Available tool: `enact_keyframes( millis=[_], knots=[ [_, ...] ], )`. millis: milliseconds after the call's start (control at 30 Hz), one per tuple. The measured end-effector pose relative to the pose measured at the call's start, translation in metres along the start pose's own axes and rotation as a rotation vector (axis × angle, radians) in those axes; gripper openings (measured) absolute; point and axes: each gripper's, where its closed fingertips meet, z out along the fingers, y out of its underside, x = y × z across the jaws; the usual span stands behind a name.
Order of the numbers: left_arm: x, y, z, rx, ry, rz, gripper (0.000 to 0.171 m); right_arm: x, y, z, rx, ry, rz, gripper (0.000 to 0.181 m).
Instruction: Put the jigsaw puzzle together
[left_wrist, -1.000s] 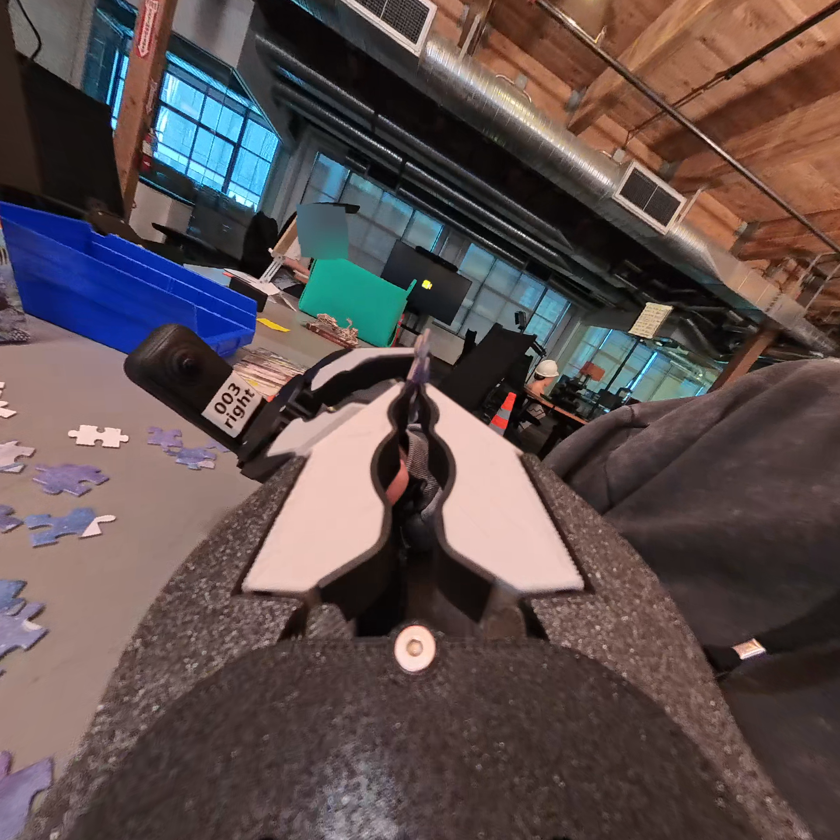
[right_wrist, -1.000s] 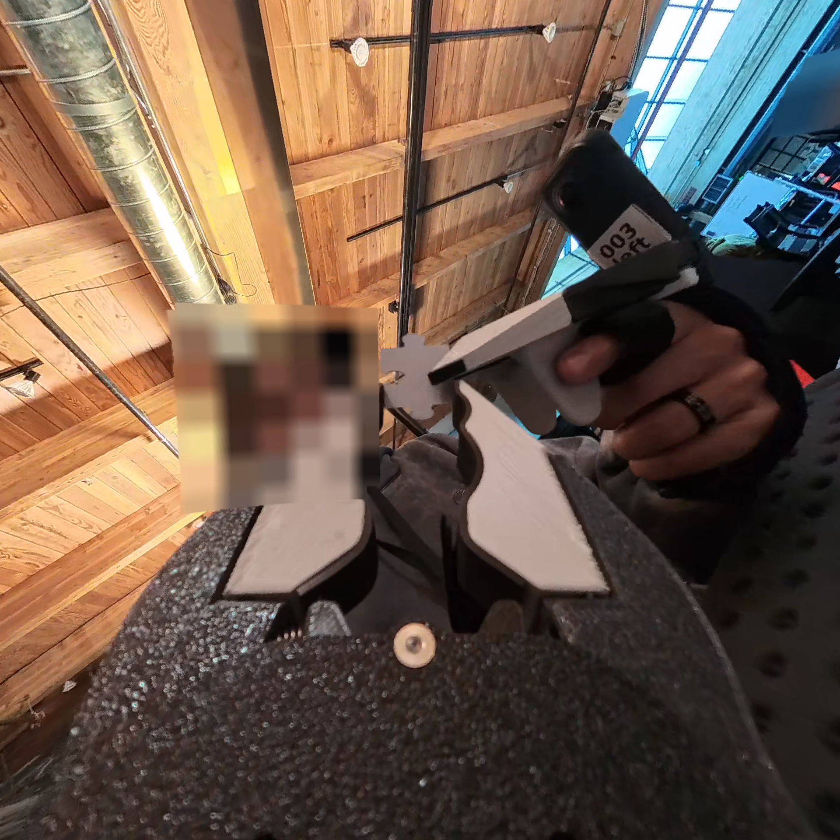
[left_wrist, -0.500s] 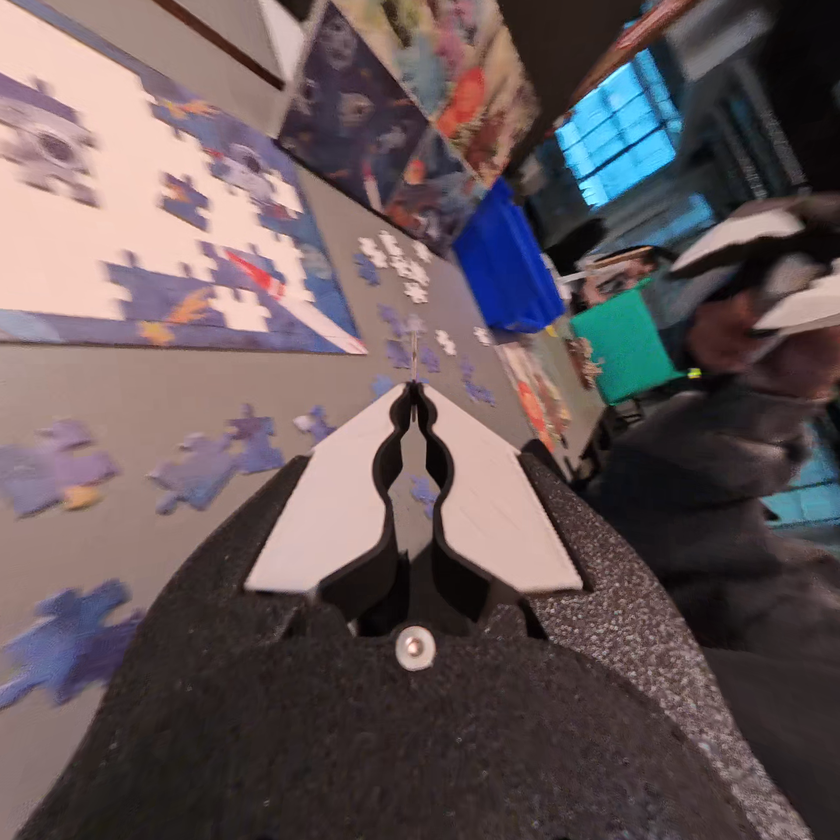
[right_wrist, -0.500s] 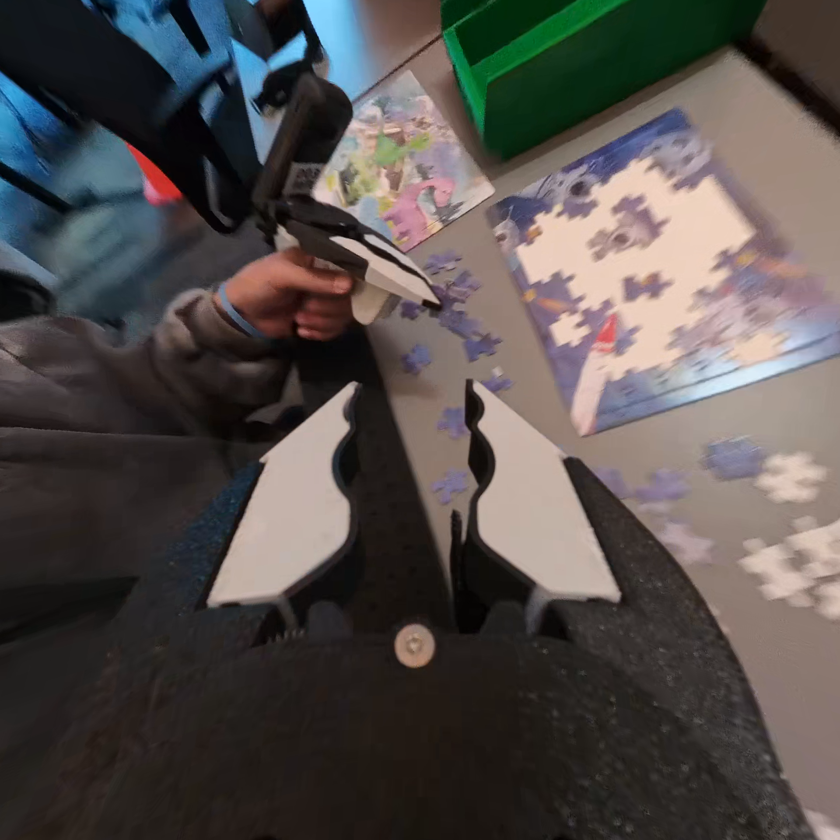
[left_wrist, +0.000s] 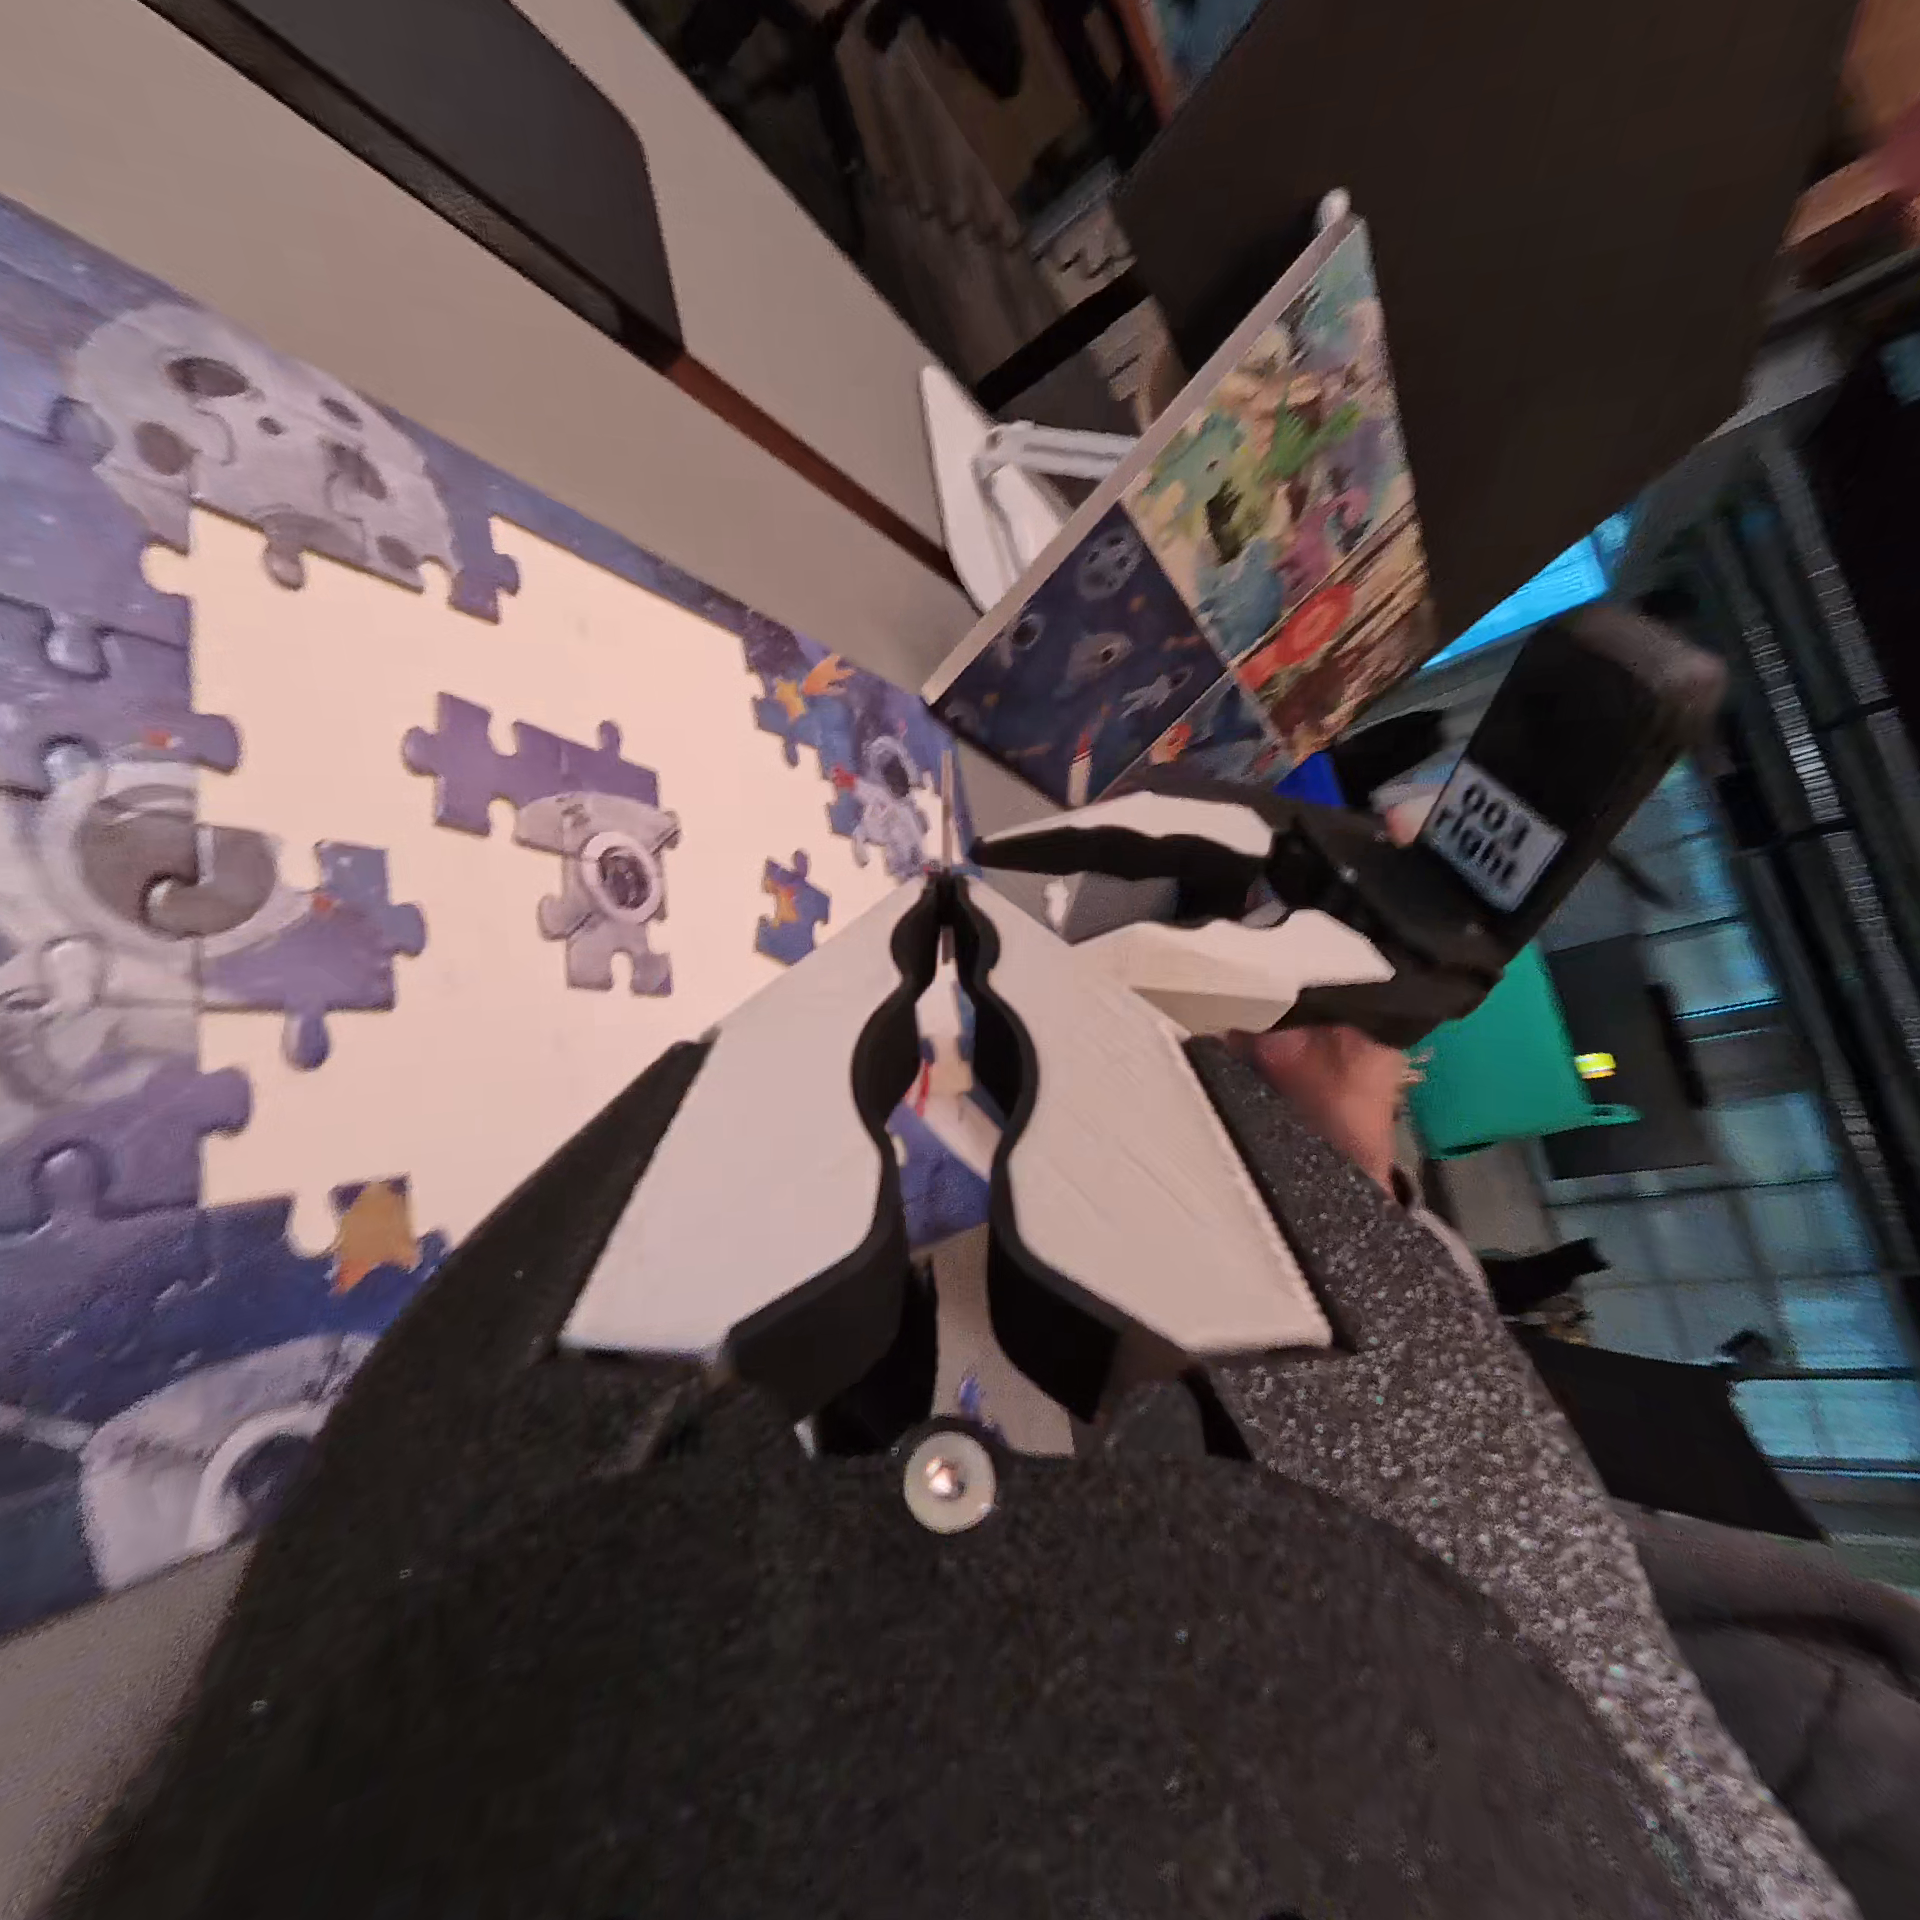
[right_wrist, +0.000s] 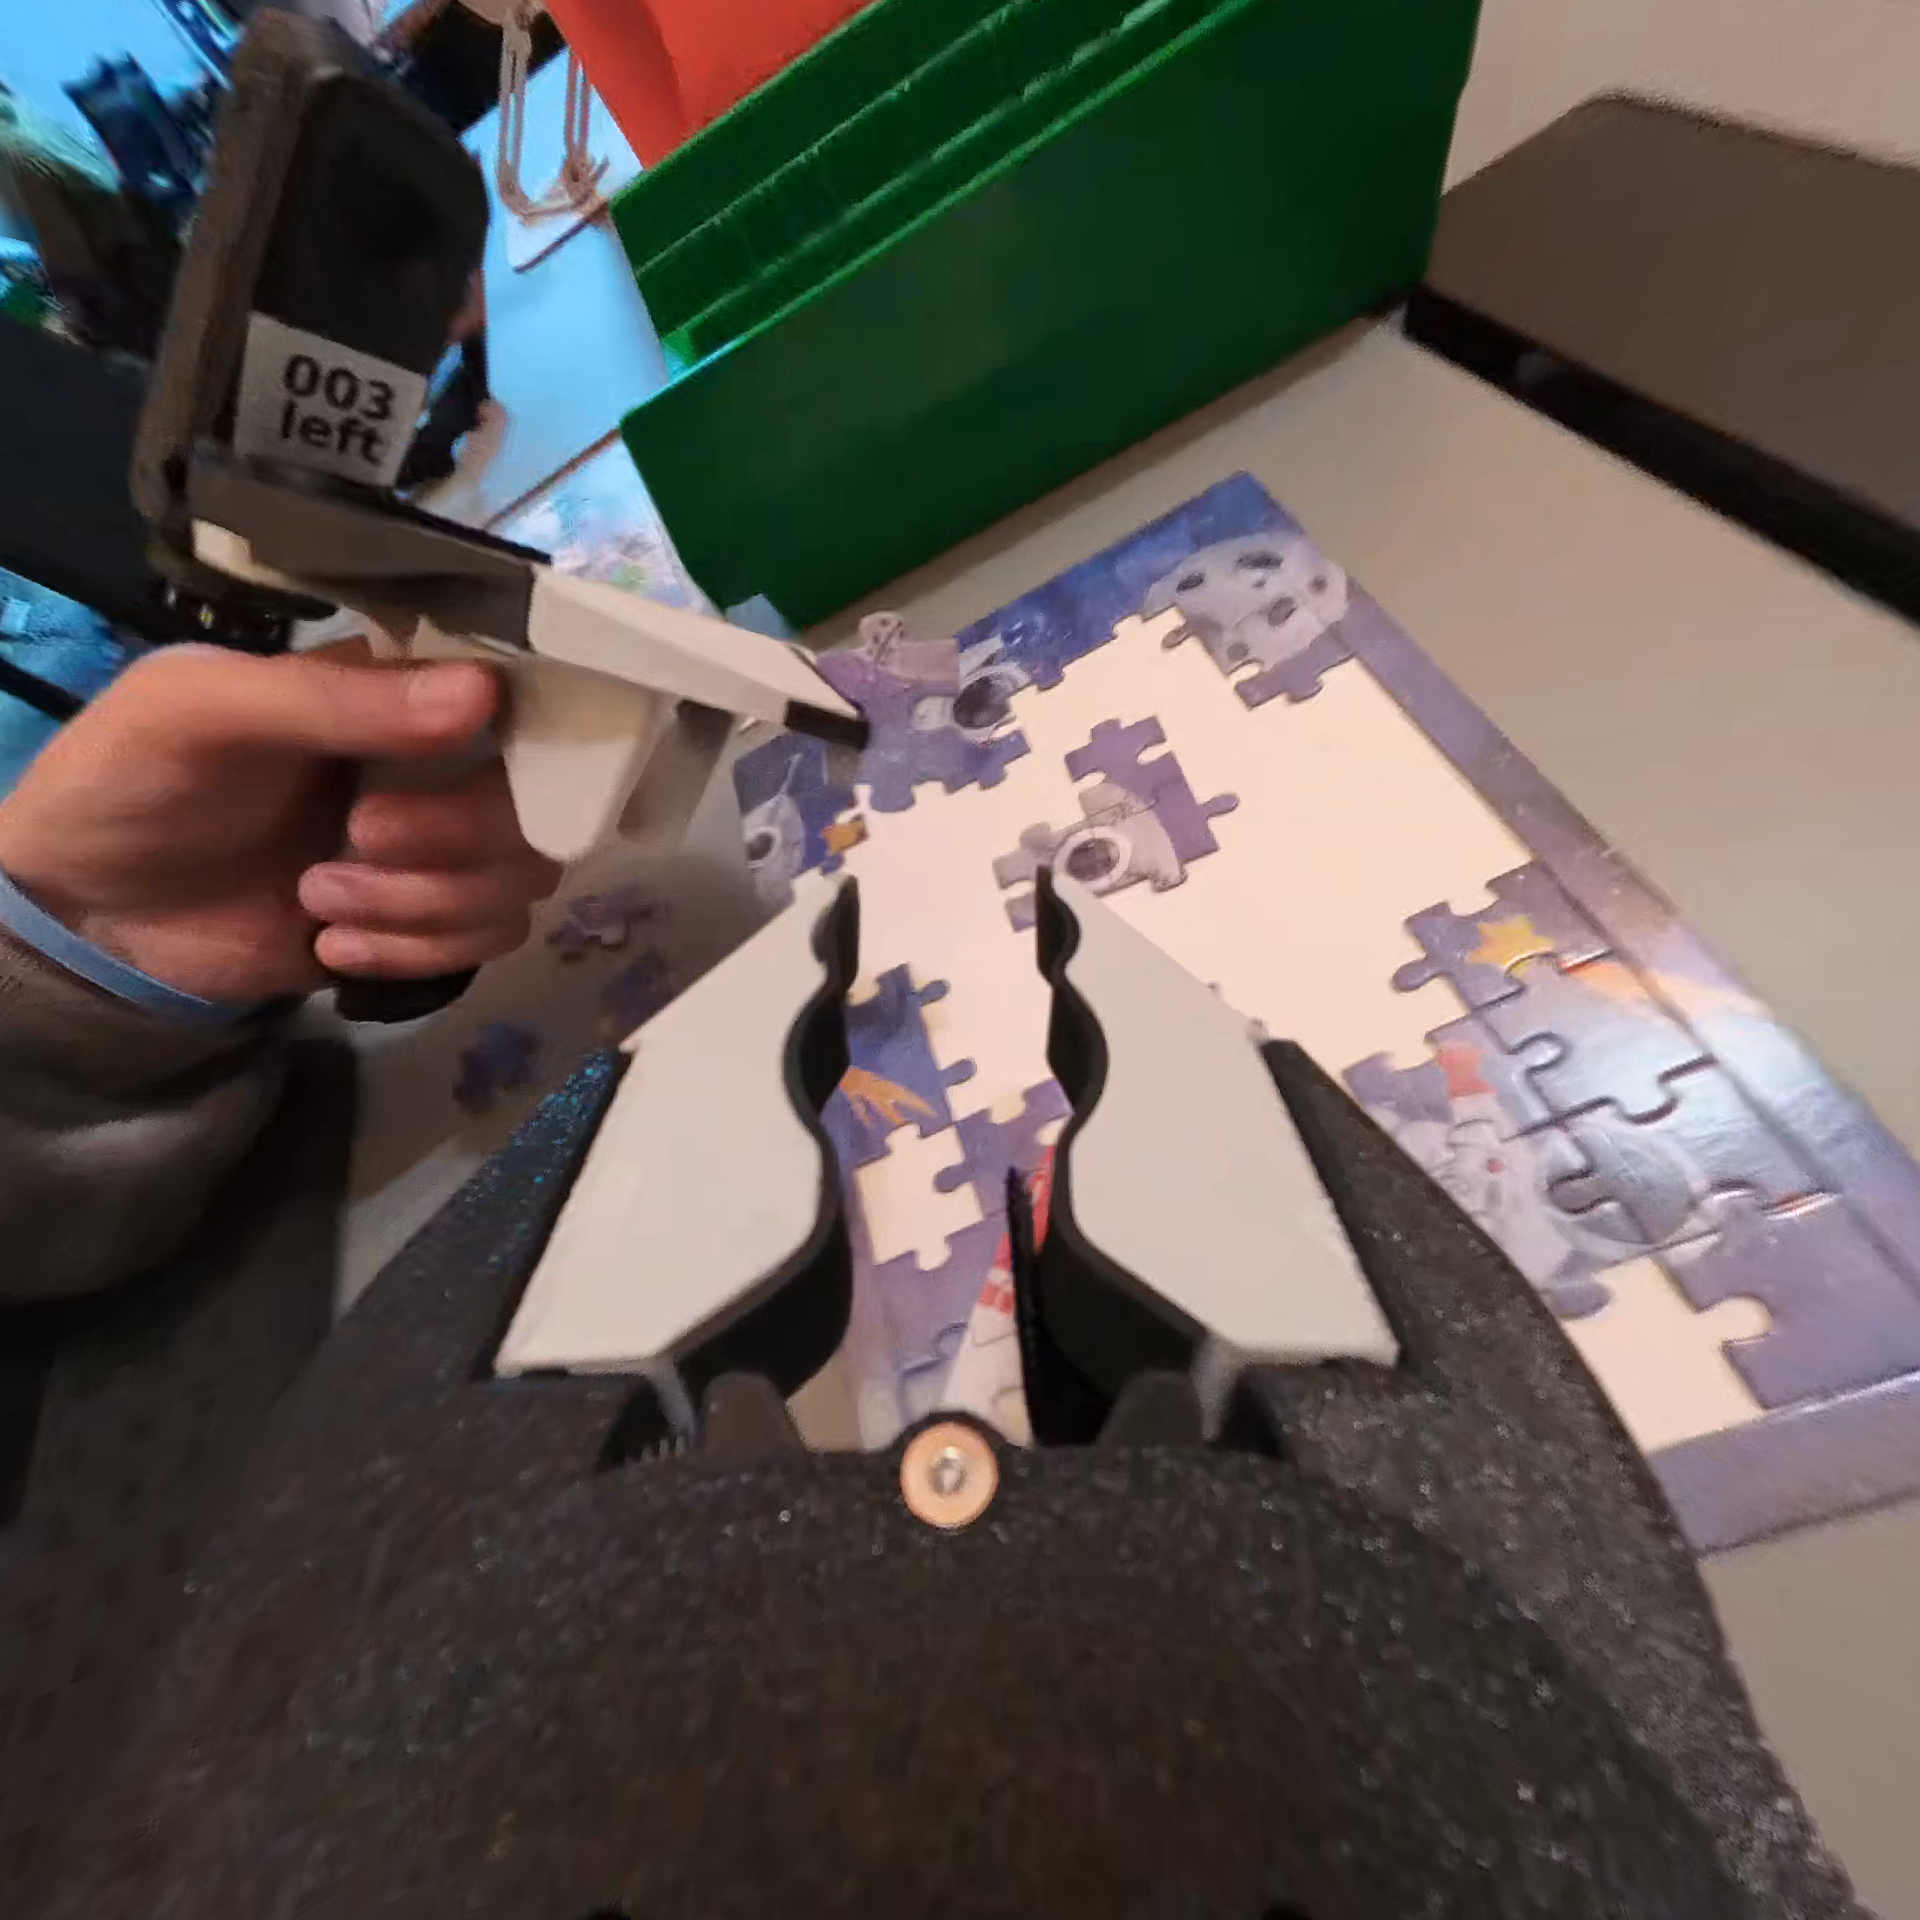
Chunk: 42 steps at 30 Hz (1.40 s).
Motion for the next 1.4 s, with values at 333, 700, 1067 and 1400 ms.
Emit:
enact_keyframes(
  millis=[333,700,1067,1400],
  knots=[
    [-0.010,0.006,0.014,0.034,0.105,-0.113,0.001,0.006,0.015,0.024,-0.081,0.169,-0.188,0.025],
    [-0.012,0.019,0.020,-0.019,0.124,-0.120,0.001,0.012,0.016,0.023,-0.151,0.133,-0.272,0.012],
    [-0.021,0.024,0.019,-0.045,0.080,-0.127,0.000,0.011,0.020,0.027,-0.189,0.154,-0.396,0.011],
    [-0.038,0.006,0.006,-0.016,-0.067,0.013,0.021,0.035,0.035,0.022,-0.332,0.177,-0.426,0.010]
  ],
)
